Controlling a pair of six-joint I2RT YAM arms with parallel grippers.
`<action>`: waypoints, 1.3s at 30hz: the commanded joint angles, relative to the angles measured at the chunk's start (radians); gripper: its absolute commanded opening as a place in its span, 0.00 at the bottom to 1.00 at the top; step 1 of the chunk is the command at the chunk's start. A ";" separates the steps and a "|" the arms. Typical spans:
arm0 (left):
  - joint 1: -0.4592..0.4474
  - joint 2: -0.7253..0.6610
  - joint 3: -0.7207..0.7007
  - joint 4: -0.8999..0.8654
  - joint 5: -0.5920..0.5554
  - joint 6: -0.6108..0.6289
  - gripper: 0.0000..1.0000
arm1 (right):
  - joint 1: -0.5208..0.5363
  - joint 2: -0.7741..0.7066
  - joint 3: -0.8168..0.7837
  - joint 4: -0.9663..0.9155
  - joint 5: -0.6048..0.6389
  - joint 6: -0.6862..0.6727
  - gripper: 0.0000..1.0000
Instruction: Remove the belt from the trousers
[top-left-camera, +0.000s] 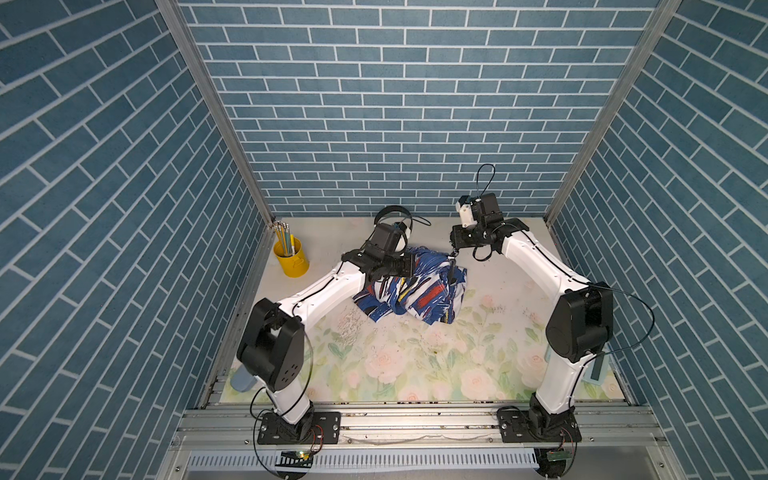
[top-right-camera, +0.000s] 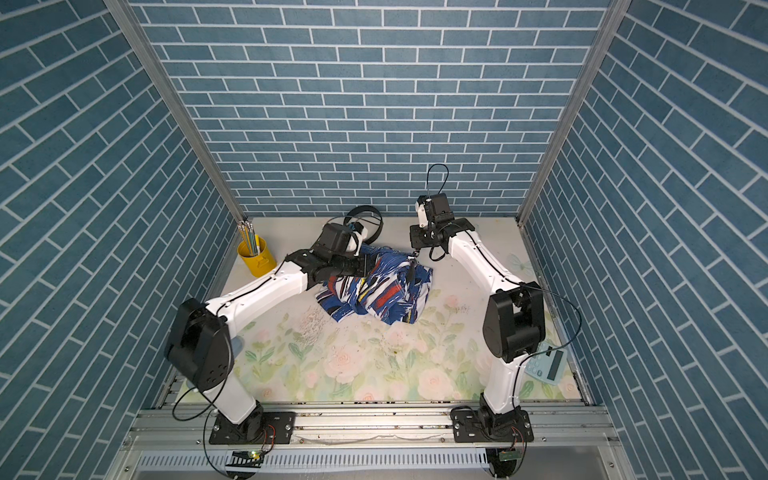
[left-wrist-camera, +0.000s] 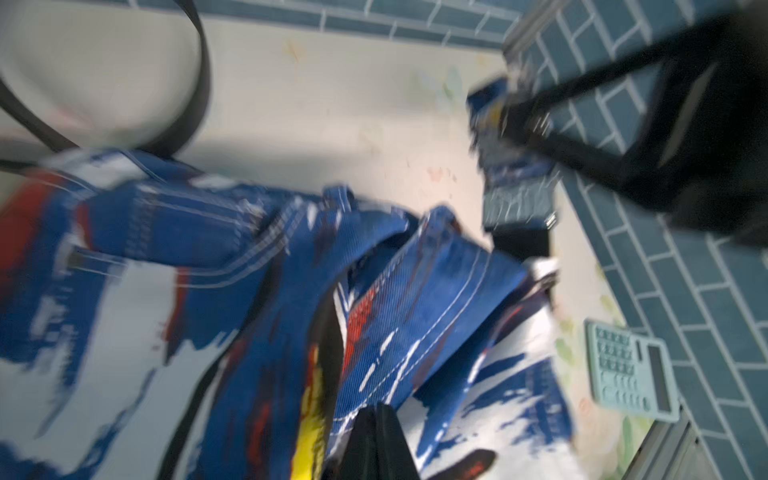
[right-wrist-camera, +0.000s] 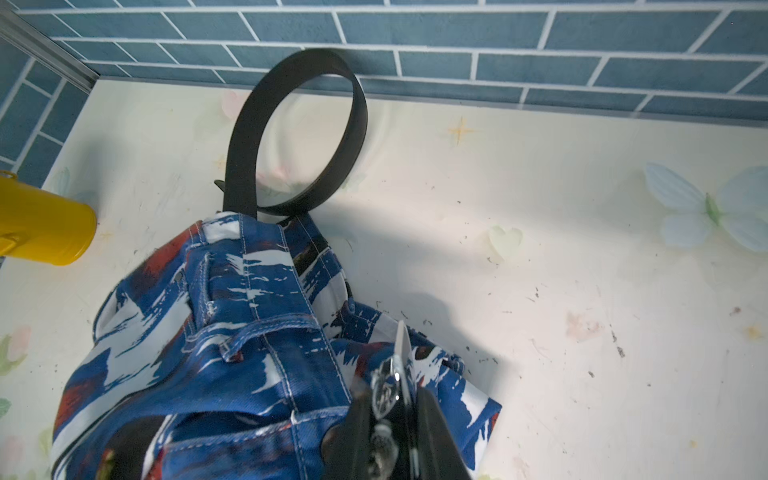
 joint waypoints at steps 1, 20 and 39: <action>-0.033 0.048 0.005 -0.023 0.076 -0.010 0.06 | 0.002 0.015 0.097 0.000 -0.003 -0.011 0.00; -0.100 0.421 -0.094 0.191 -0.110 -0.231 0.00 | -0.042 0.096 0.792 -0.208 -0.037 0.116 0.00; -0.012 0.450 -0.077 0.033 -0.367 -0.343 0.00 | -0.605 -0.393 0.569 0.155 -0.384 0.522 0.00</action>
